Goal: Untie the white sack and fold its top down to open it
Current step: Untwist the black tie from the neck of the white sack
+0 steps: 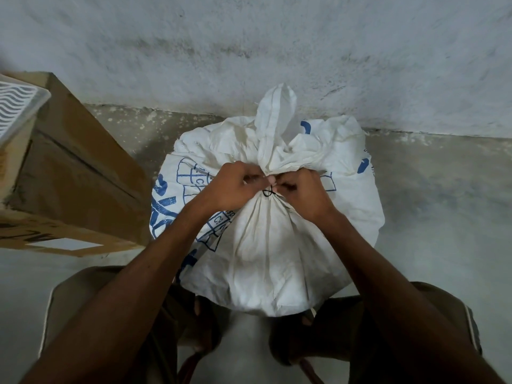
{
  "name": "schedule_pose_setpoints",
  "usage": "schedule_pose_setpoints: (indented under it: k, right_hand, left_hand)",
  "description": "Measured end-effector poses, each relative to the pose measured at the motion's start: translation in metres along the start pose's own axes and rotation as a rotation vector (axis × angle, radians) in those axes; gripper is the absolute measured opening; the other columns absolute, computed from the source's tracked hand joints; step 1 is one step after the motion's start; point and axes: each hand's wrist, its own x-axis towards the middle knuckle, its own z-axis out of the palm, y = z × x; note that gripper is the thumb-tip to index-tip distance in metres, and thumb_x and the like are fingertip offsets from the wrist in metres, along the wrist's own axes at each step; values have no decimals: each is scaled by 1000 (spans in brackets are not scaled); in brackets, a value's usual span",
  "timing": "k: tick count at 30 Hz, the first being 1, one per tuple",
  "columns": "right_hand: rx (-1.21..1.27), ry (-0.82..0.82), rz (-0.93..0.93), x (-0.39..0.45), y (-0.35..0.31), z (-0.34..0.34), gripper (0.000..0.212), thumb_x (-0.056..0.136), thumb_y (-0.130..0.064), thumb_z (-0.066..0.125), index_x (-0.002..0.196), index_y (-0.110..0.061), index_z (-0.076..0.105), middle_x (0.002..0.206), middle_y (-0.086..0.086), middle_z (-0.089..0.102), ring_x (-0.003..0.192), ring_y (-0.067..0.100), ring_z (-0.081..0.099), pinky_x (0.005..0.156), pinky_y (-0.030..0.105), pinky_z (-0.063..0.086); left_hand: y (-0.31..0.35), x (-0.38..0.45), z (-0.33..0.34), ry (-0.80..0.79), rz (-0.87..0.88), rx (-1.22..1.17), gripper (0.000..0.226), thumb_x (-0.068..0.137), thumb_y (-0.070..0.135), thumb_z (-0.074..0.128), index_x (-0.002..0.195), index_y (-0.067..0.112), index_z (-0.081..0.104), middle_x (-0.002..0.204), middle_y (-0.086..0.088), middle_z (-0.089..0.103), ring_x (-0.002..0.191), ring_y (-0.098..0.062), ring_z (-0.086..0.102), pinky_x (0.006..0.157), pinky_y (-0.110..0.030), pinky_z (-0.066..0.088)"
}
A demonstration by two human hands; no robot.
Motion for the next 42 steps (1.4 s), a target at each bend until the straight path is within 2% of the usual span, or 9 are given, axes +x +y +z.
schedule_pose_setpoints:
  k: [3, 6, 9, 15, 19, 23, 31, 37, 42]
  right_hand:
    - [-10, -2, -35, 2, 2, -2, 19, 83, -4, 75, 97, -15, 81, 88, 0, 78, 70, 1, 61, 71, 18, 45]
    - [30, 24, 28, 2, 2, 0, 20, 82, -2, 76, 96, -15, 82, 90, -2, 78, 74, 2, 67, 76, 21, 54]
    - [32, 51, 14, 3, -3, 3, 16, 81, -1, 72, 83, -15, 80, 80, -8, 76, 74, 5, 69, 74, 26, 57]
    - [-86, -26, -17, 0, -5, 12, 10, 88, -14, 67, 79, -15, 64, 70, -3, 65, 64, 14, 59, 65, 37, 53]
    - [-142, -55, -21, 1, 0, 13, 9, 91, -12, 61, 82, -14, 62, 74, -2, 64, 70, 19, 61, 68, 42, 54]
    - [-174, -81, -31, 2, -1, 13, 15, 89, -4, 54, 80, -13, 62, 73, -4, 58, 72, 22, 58, 68, 44, 53]
    - [-148, -85, -69, 1, 0, 10, 15, 86, -4, 51, 78, -14, 58, 72, -5, 55, 70, 19, 53, 67, 43, 51]
    - [-43, -59, -24, 3, 2, 2, 18, 81, 5, 66, 77, -10, 74, 74, -2, 74, 69, 10, 66, 70, 15, 47]
    - [-59, -93, -7, 2, 1, 10, 13, 81, 4, 64, 79, -6, 72, 78, 3, 72, 75, 16, 66, 76, 32, 54]
  left_hand:
    - [8, 2, 1, 28, -142, -241, 44, 97, 55, 53, 100, 17, 76, 91, 3, 75, 85, -2, 64, 77, -23, 49]
    - [8, 5, 1, -6, -266, -409, 42, 101, 49, 49, 113, 17, 74, 109, 7, 74, 96, -8, 64, 79, -29, 53]
    - [11, 10, -1, 16, -312, -473, 44, 101, 50, 47, 109, 17, 75, 104, 8, 76, 88, -11, 64, 77, -32, 53]
    - [0, 12, 0, 56, -58, 39, 30, 101, 37, 53, 98, 16, 74, 87, 3, 74, 85, -14, 68, 82, -35, 54]
    - [-4, 11, -2, 7, 53, 184, 15, 88, 8, 67, 99, 15, 75, 93, 9, 74, 89, -4, 66, 81, -7, 45]
    - [-16, 9, 1, -90, 35, 361, 19, 86, 17, 67, 103, 23, 74, 100, 7, 73, 93, -14, 67, 82, -30, 53]
    - [-6, 2, 17, 25, 37, 404, 23, 86, 30, 56, 98, 30, 76, 99, 3, 72, 91, -21, 67, 78, -39, 56]
    - [-6, 3, 20, 0, 56, 471, 21, 86, 21, 67, 103, 28, 76, 101, -3, 67, 95, -25, 65, 77, -34, 51]
    - [-8, 0, 28, -9, 51, 510, 16, 87, 20, 66, 101, 21, 74, 105, -3, 61, 98, -25, 62, 76, -40, 53]
